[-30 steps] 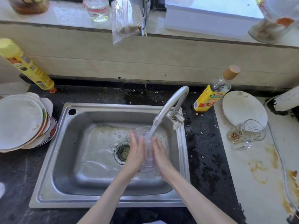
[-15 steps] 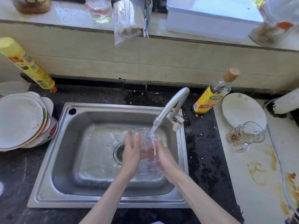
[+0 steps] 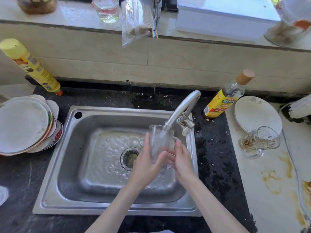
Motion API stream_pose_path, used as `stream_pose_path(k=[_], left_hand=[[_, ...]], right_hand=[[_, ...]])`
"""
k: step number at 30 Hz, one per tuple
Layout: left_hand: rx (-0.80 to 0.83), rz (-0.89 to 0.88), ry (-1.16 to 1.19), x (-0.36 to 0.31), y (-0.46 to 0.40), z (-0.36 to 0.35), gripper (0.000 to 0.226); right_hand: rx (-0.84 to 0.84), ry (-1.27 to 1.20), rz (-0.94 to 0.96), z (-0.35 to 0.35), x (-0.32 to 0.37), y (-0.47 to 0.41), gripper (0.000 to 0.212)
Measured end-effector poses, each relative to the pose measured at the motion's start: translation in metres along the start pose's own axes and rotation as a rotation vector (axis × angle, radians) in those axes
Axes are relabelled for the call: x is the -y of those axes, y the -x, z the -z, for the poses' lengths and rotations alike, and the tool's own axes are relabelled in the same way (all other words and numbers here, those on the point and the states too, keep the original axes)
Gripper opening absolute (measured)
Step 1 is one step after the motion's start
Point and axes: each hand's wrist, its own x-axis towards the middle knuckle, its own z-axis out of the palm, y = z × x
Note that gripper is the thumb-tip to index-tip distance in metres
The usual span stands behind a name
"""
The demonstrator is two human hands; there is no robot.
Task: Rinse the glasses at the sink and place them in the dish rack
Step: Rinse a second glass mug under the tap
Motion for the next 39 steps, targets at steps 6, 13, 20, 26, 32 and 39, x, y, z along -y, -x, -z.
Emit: stream_pose_path(k=[6,13,20,26,32,39], left_hand=[[-0.085,0.402,0.499,-0.001,-0.028,0.000,0.094],[0.047,0.135,0.374,0.007,0.002,-0.012,0.039],[0.137,0.240,0.627,-0.001,-0.035,0.011,0.087],[0.068,0.167,0.682,0.006,-0.023,0.004,0.068],[0.195,0.058,0.544,0.004,-0.017,0.011,0.080],[-0.023,0.015,0.559,0.009,-0.024,0.014,0.081]], right_hand=[[0.092,0.098,0.002,0.005,-0.008,0.006,0.035],[-0.045,-0.026,0.035,0.002,-0.001,-0.006,0.026],[0.111,0.055,0.086,0.003,-0.006,-0.002,0.031],[0.048,0.125,0.165,0.001,0.000,-0.008,0.026],[0.034,0.084,0.071,-0.004,-0.004,-0.009,0.025],[0.208,-0.136,-0.237,-0.007,-0.018,-0.007,0.061]])
